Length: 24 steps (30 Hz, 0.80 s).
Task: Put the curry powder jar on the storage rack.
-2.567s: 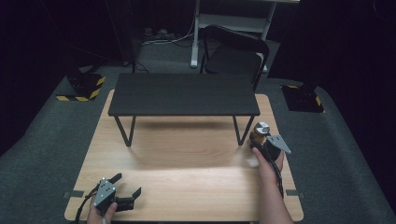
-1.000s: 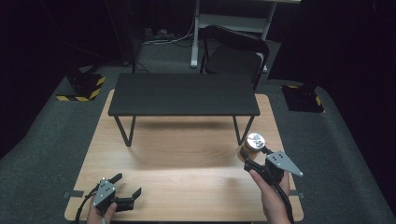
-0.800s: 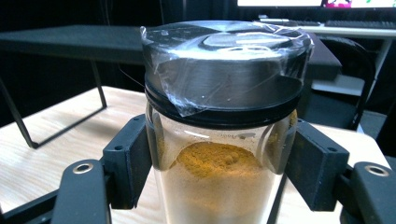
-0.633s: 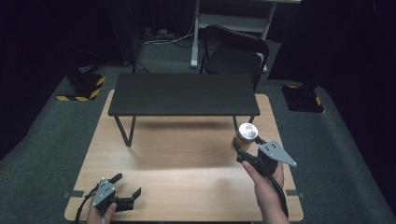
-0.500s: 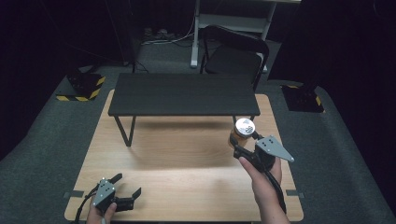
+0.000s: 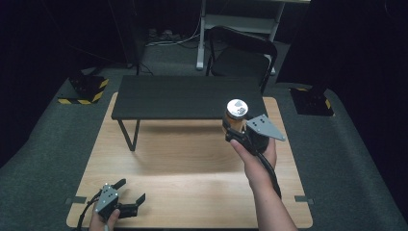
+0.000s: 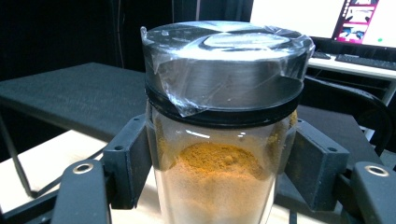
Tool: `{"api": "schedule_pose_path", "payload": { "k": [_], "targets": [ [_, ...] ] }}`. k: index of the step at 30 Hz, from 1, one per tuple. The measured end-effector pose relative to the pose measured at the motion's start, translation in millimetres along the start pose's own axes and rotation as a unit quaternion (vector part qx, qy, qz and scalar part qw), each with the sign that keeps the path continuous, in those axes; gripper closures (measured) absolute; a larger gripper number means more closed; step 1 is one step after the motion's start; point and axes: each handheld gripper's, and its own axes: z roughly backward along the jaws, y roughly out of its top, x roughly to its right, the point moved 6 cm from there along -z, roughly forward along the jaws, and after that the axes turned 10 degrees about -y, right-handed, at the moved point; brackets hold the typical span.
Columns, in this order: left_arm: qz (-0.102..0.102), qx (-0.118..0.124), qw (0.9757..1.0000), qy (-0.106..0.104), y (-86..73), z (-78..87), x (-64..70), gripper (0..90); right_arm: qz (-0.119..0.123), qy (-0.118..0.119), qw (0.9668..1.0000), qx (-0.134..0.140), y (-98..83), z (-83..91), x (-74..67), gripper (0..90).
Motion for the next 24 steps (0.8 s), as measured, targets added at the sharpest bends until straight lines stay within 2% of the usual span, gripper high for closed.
{"api": "schedule_pose_path", "payload": {
  "k": [8,14,15,16,17,20,24],
  "targets": [
    [0.001,0.001,1.0000,-0.002,-0.2,0.2,-0.1,0.7,0.001,-0.016,0.9999,0.000,19.6,-28.1,-6.4,30.6],
    [-0.002,0.001,1.0000,-0.001,-0.2,0.4,0.2,0.7,0.002,-0.034,0.9994,-0.003,33.7,-57.3,-7.4,30.6],
    [-0.002,0.001,1.0000,-0.001,-0.2,0.4,0.2,0.7,0.002,-0.034,0.9994,-0.003,33.7,-57.3,-7.4,30.6],
    [-0.003,0.001,1.0000,-0.002,-0.4,0.4,0.2,0.7,0.001,-0.036,0.9993,-0.007,35.3,-65.4,-7.5,30.6],
    [-0.003,0.001,1.0000,-0.002,-0.4,0.4,0.2,0.7,0.001,-0.036,0.9993,-0.007,35.3,-65.4,-7.5,30.6],
    [-0.004,0.001,1.0000,-0.003,-0.4,0.6,0.1,0.7,0.001,-0.042,0.9989,-0.019,31.7,-80.1,-7.5,30.6],
    [-0.005,0.000,1.0000,-0.004,-0.3,0.9,-0.2,0.7,0.000,-0.047,0.9985,-0.027,27.9,-87.8,-7.2,30.6]
  ]
}}
